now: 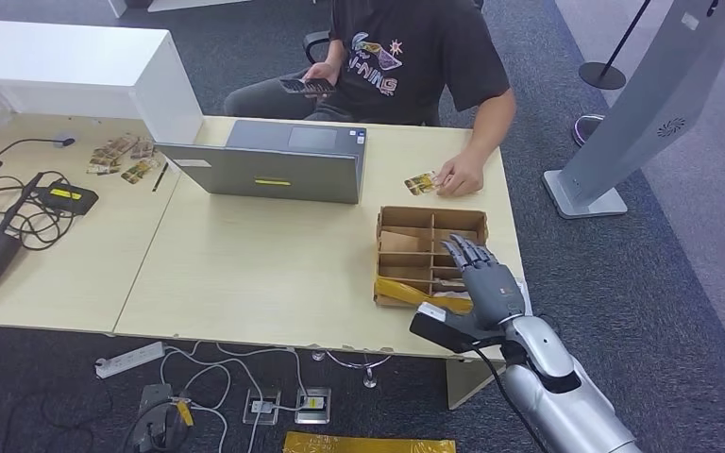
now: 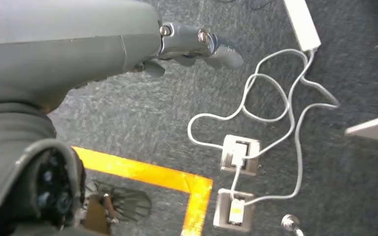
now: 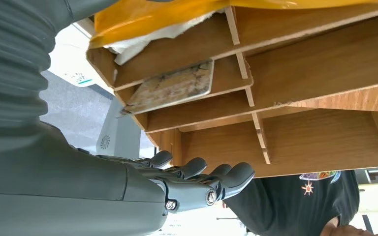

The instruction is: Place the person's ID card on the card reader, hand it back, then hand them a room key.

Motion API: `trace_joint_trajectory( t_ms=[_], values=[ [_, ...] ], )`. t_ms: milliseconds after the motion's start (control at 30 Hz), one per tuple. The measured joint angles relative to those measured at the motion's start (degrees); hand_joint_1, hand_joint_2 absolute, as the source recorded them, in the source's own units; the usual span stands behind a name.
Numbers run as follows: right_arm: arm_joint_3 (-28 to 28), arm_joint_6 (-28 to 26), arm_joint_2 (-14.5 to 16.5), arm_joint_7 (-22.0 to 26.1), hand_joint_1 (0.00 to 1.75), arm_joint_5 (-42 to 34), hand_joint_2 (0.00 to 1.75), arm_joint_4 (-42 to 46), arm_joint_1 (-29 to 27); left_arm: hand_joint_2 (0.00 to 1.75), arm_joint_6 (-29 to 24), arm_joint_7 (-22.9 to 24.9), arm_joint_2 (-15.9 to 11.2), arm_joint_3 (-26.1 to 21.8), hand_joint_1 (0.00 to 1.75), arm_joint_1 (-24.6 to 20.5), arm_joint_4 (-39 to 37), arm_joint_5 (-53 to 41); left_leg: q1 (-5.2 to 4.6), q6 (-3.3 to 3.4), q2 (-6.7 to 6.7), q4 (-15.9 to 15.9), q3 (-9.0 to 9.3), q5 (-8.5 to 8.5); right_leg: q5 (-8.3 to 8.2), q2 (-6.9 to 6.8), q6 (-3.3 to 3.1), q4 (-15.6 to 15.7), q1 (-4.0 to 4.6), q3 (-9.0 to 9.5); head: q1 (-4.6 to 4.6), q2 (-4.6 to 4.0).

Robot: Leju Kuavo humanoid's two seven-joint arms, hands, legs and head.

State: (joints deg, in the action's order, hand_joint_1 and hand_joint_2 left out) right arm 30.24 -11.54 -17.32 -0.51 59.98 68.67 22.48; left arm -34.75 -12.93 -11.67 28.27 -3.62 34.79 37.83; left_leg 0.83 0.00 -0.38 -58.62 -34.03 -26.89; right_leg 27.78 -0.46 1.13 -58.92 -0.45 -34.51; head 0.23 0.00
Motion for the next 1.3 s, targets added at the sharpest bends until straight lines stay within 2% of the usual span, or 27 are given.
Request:
trace_joint_trajectory(
  t_ms=[133,200,267,333,433,467,500,600,633,967,1300],
  values=[
    [0.34,-0.21,1.27,-0.1,0.0,-0.01,1.75,-2.03,1.36,0.0,2.11,1.09,-4.41,2.01,0.0,-1.68,0.07,1.39,0.04,-0.04,0.0,0.0,0.02,0.02,0.03,0.0,-0.05,-0.07,0.05,-0.01,-0.04,0.0],
    [0.54,-0.41,1.66,-0.09,0.74,-0.21,1.75,-2.86,1.76,0.0,1.89,1.09,-5.6,2.87,0.0,-1.92,0.07,1.77,0.04,-0.04,0.0,0.0,0.02,0.03,0.04,-0.01,-0.07,-0.09,0.05,-0.01,-0.04,0.0],
    [0.67,-0.57,1.9,-0.04,1.61,-0.5,1.75,-3.57,2.12,0.0,1.55,1.09,-6.28,3.69,0.0,-1.9,0.14,2.38,0.04,-0.04,0.0,0.0,0.02,0.03,0.04,-0.01,-0.08,-0.09,0.04,-0.01,-0.02,0.0],
    [0.71,-0.6,2.08,0.04,1.68,-0.77,1.75,-4.19,2.52,0.0,1.33,1.09,-6.58,4.51,0.0,-1.85,0.4,2.98,0.03,-0.04,0.0,0.0,0.0,0.03,0.04,-0.01,-0.08,-0.08,0.03,-0.01,0.0,0.0],
    [0.73,-0.45,2.37,0.11,1.54,-1.28,1.75,-4.89,2.91,0.0,0.72,1.07,-7.26,5.28,0.0,-1.79,0.86,4.05,0.01,-0.04,0.0,0.0,0.0,0.02,0.04,0.0,-0.08,-0.06,0.01,0.0,0.0,0.0],
    [0.73,-0.42,2.43,0.11,1.54,-1.46,1.75,-5.11,2.99,0.0,0.4,1.03,-7.56,5.5,0.0,-1.73,0.99,4.49,0.01,-0.04,0.0,0.0,0.0,0.01,0.04,0.0,-0.08,-0.06,0.01,-0.01,-0.01,0.0],
    [0.74,-0.4,2.46,0.11,1.34,-1.62,1.75,-5.34,3.06,0.0,0.14,0.99,-7.85,5.77,0.0,-1.65,1.14,4.84,0.0,-0.05,-0.01,0.0,0.0,0.01,0.04,-0.01,-0.08,-0.06,0.0,-0.01,-0.02,0.0],
    [0.75,-0.43,2.56,0.1,0.19,-1.83,1.75,-5.94,3.27,0.0,-0.19,0.9,-8.37,6.44,0.0,-1.35,1.56,5.4,0.01,-0.05,-0.03,0.0,0.0,0.01,0.05,-0.03,-0.08,-0.06,0.01,-0.01,-0.01,0.0],
    [0.75,-0.44,2.58,0.09,0.0,-1.84,1.75,-6.12,3.33,0.0,-0.2,0.89,-8.45,6.62,0.0,-1.29,1.68,5.49,0.01,-0.05,-0.03,0.0,0.0,0.01,0.05,-0.03,-0.08,-0.06,0.01,-0.01,-0.01,0.0],
    [0.72,-1.73,2.45,0.1,0.0,-2.26,1.75,-6.9,3.65,0.0,-0.7,0.83,-9.48,8.62,0.0,-1.32,2.54,6.76,0.01,-0.05,-0.02,0.0,0.04,0.01,0.05,-0.01,-0.08,-0.06,0.01,-0.01,-0.01,0.0],
    [0.43,-1.42,0.24,-0.41,0.0,-3.05,1.75,-5.8,2.97,0.0,-0.88,0.8,-10.43,10.4,0.0,-1.4,3.12,8.2,0.0,-0.06,-0.01,-0.01,0.06,0.0,0.05,0.02,-0.08,-0.05,0.0,-0.02,-0.02,0.0]
  ],
)
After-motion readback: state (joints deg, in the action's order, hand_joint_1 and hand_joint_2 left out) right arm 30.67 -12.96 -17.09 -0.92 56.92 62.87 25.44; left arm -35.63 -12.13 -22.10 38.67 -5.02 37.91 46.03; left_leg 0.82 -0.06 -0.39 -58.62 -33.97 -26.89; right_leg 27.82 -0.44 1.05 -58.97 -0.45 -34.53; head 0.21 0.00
